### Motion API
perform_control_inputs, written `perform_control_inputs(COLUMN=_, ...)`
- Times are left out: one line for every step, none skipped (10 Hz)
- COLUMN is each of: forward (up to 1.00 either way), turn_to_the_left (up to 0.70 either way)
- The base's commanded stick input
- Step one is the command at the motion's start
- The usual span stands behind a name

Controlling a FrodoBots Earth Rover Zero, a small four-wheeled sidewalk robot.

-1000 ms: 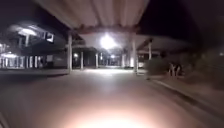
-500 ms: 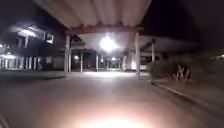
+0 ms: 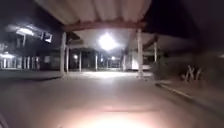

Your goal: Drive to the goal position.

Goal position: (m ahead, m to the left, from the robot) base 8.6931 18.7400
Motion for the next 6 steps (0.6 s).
perform_control_inputs(forward=1.0, turn_to_the_left=0.0)
perform_control_inputs(forward=1.0, turn_to_the_left=0.0)
perform_control_inputs(forward=1.0, turn_to_the_left=0.0)
perform_control_inputs(forward=1.0, turn_to_the_left=0.0)
perform_control_inputs(forward=1.0, turn_to_the_left=0.0)
perform_control_inputs(forward=1.0, turn_to_the_left=0.0)
